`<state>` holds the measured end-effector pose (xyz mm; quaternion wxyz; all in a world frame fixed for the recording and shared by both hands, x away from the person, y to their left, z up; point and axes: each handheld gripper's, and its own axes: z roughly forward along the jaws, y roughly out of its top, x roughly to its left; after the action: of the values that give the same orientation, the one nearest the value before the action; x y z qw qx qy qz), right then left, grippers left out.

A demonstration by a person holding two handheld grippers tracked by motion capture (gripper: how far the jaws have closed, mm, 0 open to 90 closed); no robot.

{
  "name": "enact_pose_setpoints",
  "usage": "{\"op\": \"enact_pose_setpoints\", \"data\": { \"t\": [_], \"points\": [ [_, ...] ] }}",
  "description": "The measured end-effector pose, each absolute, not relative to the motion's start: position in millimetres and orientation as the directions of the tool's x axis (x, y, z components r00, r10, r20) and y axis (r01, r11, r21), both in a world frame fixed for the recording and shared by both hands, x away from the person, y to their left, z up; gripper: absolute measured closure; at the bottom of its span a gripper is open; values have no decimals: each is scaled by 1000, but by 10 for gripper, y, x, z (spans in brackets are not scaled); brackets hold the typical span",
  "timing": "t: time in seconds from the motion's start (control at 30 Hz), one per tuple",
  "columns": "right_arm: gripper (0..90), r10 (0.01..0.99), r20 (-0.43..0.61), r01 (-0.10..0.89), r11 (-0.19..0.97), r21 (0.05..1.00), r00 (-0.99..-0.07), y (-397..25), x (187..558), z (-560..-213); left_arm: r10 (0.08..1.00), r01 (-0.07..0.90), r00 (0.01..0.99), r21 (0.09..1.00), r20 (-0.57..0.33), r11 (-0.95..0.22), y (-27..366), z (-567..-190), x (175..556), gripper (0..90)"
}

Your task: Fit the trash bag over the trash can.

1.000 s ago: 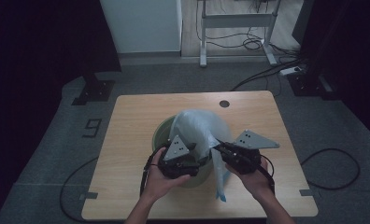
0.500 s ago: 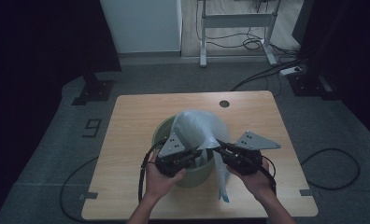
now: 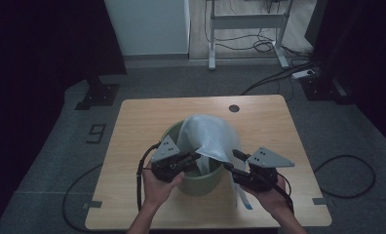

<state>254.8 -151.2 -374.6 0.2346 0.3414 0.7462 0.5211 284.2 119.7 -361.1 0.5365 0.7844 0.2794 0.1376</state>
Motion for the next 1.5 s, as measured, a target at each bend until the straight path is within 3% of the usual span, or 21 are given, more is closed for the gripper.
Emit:
{"op": "enact_pose_setpoints", "data": {
  "t": [0.37,0.57,0.87,1.1,1.33,1.5],
  "points": [
    [368,755,61,289,174,941,-653,-1553,2335,-3921,605,310,789,918,-103,-247,1239,-3635,2867,900],
    [310,768,35,302,209,930,-639,-1524,2195,-4067,611,313,784,921,-113,-232,1275,-3634,2874,900],
    [304,822,46,355,194,915,-568,-1431,2275,-4407,609,318,784,921,-123,-224,1296,-3623,2882,900],
    [407,843,60,362,164,918,-535,-1422,2376,-4485,604,321,786,922,-130,-219,1310,-3627,2866,900],
    [704,859,66,346,133,929,-508,-1439,2465,-4526,599,324,789,921,-136,-218,1322,-3643,2855,900],
    [814,891,10,306,145,941,-454,-1545,2468,-4443,597,323,792,919,-131,-226,1340,-3648,2822,900]
  ]
}}
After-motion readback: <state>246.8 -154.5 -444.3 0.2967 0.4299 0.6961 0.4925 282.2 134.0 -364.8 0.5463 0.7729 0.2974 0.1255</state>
